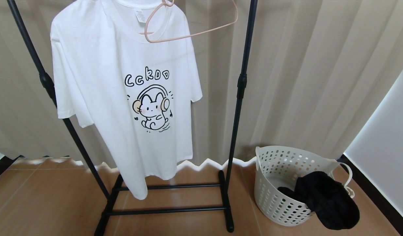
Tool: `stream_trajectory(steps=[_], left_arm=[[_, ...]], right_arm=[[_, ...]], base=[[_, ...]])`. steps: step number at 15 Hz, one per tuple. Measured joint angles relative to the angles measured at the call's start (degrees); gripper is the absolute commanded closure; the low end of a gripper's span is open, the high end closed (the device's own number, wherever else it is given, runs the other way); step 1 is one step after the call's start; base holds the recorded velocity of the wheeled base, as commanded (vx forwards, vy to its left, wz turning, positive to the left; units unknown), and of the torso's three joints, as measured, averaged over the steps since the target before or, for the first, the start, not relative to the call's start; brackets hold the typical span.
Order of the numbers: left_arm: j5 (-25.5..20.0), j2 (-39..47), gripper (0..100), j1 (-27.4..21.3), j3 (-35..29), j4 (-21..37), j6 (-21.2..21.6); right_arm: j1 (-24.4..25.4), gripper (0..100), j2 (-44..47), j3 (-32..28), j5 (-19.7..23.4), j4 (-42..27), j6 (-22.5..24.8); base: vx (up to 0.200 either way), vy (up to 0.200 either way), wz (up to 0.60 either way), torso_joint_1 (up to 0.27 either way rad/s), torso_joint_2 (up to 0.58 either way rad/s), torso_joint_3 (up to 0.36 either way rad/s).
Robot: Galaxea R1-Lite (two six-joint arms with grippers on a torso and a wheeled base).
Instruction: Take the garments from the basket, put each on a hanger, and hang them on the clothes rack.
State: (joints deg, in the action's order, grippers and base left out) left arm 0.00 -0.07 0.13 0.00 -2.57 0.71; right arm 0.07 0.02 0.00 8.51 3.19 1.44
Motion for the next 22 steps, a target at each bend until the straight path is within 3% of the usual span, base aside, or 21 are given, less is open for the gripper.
stream_trajectory(steps=[7,9,18,22], left_arm=[[0.0,0.0,0,0.02,0.0,-0.05,0.0],[0.0,0.02,0,0.0,0.0,-0.02,-0.05],[0.0,0.07,0,0.0,0.0,0.04,0.0],[0.05,0.07,0,0.05,0.0,-0.21,-0.06]], right_arm=[[0.0,0,0.0,0.0,0.02,-0.02,0.01],[-0.02,0,0.0,0.0,0.02,0.06,-0.02],[0.0,0,0.0,0.0,0.0,0.04,0.01],[0.04,0,0.0,0.0,-0.02,-0.07,0.0]], base=[[0.0,0.0,-0.51,-0.002,0.02,0.015],[0.0,0.0,0.0,0.0,0.0,0.0],[0.0,-0.2,0.0,0.0,0.0,0.006],[0.0,0.0,-0.45,0.004,0.0,-0.001]])
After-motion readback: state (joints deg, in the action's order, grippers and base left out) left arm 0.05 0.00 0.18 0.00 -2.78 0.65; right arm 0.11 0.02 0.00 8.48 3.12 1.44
